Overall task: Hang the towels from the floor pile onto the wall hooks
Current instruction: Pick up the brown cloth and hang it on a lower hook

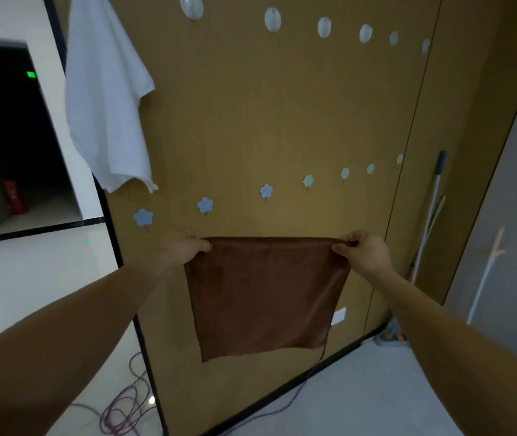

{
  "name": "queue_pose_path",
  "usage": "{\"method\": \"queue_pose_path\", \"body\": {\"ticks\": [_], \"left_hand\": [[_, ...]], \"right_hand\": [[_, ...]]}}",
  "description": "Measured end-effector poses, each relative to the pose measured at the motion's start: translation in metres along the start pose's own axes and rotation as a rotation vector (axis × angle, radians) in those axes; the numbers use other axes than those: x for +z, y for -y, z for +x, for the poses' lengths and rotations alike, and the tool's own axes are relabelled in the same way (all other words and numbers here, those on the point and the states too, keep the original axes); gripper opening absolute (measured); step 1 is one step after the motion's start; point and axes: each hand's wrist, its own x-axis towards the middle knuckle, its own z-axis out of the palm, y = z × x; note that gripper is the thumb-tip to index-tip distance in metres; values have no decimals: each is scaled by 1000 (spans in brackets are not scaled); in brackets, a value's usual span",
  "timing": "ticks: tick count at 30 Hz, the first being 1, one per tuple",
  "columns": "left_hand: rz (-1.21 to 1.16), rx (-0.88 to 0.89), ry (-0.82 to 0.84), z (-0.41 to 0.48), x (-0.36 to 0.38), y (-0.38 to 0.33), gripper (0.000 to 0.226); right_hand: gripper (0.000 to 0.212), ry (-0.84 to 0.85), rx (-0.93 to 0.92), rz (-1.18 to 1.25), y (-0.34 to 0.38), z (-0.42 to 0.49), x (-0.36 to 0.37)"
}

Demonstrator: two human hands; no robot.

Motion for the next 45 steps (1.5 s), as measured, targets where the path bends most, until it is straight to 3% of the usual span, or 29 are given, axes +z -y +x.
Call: {"method": "queue_pose_path", "body": {"ticks": [4,9,11,14,16,18,21,22,26,29,32,37,43,45], "left_hand": [[25,126,-180,-10,-8,9,20],[-208,214,-361,-10,-12,12,8],[-291,239,-401,-4,-18,13,3],[-305,242,-459,12,-28,16,19],[-292,253,-443,22,-33,23,24],[-335,251,-415,32,-37,35,22],[-296,255,-301,44,-41,59,12],[-272,262,-243,47,-43,67,5],[-123,318,-77,57,-49,87,36],[-101,355,-55,71,-43,89,13],[-149,344,-69,87,-27,86,18],[-24,265,-248,132,-3,66,28],[240,274,-594,186,23,51,35],[324,253,-633,197,29,59,36]], "right_hand": [[14,-106,-100,44,18,11,25],[13,-36,-44,471,55,18,75],[15,88,-67,504,72,20,93],[16,402,-122,460,88,27,112],[30,552,-222,346,93,34,124],[38,592,-298,229,99,40,139],[22,632,-285,312,109,41,168],[14,617,-288,341,111,42,178],[11,464,-313,273,112,53,214],[19,435,-290,221,104,62,236],[16,358,-286,200,97,77,251],[13,195,-316,179,95,125,271],[21,130,-387,107,96,183,300],[18,132,-413,80,95,187,311]]}}
